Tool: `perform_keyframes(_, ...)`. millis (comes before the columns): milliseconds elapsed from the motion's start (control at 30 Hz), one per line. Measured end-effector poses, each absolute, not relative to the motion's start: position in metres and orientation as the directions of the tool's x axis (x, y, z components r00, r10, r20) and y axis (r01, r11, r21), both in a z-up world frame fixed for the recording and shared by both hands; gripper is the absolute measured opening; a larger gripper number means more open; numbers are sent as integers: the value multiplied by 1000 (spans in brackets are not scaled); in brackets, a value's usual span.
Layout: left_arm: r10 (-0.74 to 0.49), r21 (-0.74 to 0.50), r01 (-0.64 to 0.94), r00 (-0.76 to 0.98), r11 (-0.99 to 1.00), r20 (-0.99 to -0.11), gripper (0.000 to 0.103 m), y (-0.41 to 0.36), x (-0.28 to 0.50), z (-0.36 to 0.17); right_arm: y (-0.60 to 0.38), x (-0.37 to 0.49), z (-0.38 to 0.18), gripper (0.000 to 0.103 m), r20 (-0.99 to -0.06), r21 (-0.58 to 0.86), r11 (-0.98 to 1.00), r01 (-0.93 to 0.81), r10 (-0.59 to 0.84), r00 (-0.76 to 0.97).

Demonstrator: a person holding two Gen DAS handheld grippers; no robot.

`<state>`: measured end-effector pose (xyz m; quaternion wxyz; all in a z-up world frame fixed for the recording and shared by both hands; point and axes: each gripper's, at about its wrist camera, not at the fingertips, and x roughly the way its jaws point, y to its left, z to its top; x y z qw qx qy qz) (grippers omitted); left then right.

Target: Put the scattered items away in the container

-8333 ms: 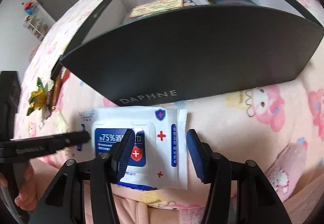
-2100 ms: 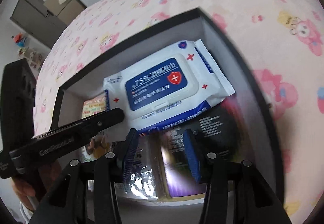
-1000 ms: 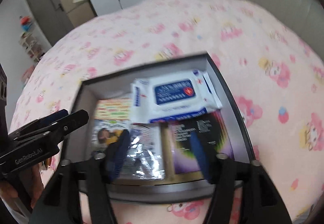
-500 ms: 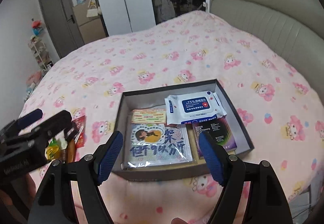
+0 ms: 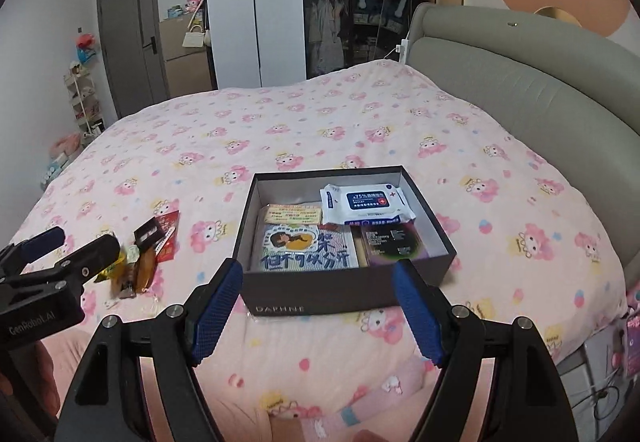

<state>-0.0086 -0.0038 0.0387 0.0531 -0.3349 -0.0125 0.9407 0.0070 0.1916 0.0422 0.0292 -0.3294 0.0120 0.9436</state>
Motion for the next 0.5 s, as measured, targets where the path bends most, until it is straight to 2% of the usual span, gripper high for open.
perform_keyframes(200, 81, -34, -77, -779, -996, -622, 102, 1, 16, 27, 190, 24, 31, 75, -603, 5, -996, -91, 70, -795)
perform_keyframes(500, 105, -42, -102, -765, -994, -635, 102, 8, 24, 22, 188, 30, 23, 75, -609, 29, -995, -90, 54, -791)
